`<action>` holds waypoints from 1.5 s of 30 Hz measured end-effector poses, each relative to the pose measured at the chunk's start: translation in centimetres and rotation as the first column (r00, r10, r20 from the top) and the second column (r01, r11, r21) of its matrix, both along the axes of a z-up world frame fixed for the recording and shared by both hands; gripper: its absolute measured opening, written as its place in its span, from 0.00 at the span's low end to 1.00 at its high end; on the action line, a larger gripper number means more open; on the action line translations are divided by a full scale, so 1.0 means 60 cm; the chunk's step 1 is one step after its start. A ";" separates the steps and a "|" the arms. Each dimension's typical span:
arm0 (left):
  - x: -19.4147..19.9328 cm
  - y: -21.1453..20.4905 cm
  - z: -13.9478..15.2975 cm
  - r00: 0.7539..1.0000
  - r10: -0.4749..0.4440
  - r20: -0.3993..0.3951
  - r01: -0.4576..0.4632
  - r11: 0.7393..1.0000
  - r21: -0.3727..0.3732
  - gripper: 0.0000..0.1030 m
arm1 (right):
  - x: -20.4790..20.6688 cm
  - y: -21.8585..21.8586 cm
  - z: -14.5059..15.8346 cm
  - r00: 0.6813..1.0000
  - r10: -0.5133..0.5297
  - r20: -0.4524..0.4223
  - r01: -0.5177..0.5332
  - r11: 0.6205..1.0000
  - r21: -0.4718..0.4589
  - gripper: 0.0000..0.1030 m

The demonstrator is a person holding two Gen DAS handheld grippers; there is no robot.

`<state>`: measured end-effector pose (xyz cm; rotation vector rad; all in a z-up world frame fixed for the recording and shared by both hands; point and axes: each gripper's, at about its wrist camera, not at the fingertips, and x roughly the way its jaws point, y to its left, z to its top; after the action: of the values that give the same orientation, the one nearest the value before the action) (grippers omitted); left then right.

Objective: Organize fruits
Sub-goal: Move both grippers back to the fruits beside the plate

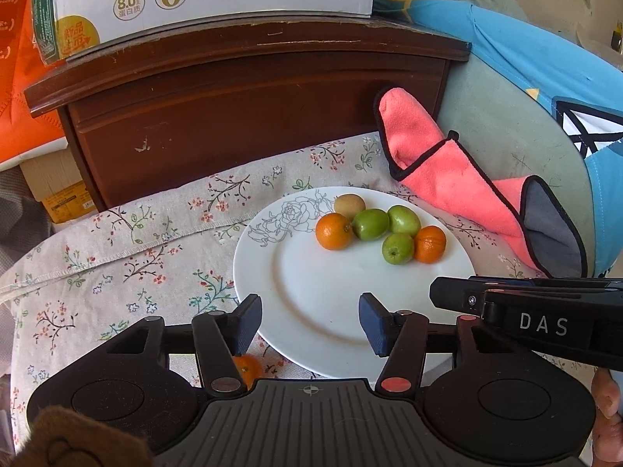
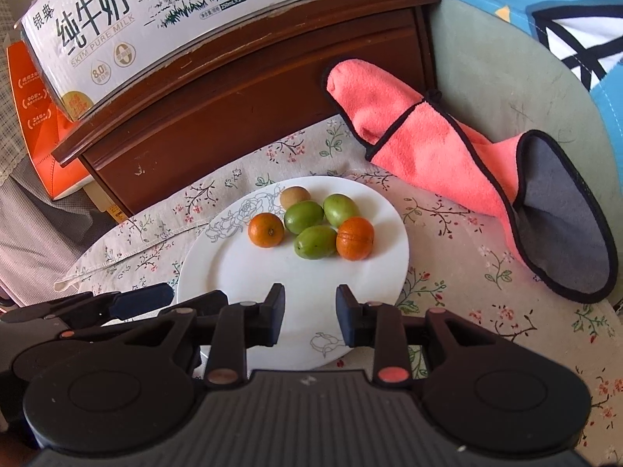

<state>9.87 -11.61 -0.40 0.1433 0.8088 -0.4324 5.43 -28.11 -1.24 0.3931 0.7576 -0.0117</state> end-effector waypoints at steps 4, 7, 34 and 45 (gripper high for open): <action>-0.004 0.005 0.009 1.000 0.015 0.006 -0.015 1.000 0.024 0.57 | -0.001 0.004 0.003 1.000 0.011 0.003 -0.011 1.000 -0.009 0.29; -0.009 0.010 0.013 1.000 0.027 0.011 -0.028 0.999 0.045 0.60 | -0.002 0.011 0.006 1.000 0.024 0.002 -0.024 1.000 -0.018 0.29; -0.115 0.153 0.041 0.994 0.111 0.015 -0.111 0.993 0.039 0.73 | -0.077 0.089 0.047 0.981 0.190 0.042 -0.186 0.978 -0.100 0.40; -0.128 0.249 0.021 0.972 0.224 -0.074 -0.228 0.973 -0.037 0.78 | -0.113 0.122 0.029 0.967 0.253 0.008 -0.250 0.962 -0.107 0.54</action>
<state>2.19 3.32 0.84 -0.0067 0.8724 -0.2409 -1.35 -20.77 0.53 0.1938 0.7776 0.1907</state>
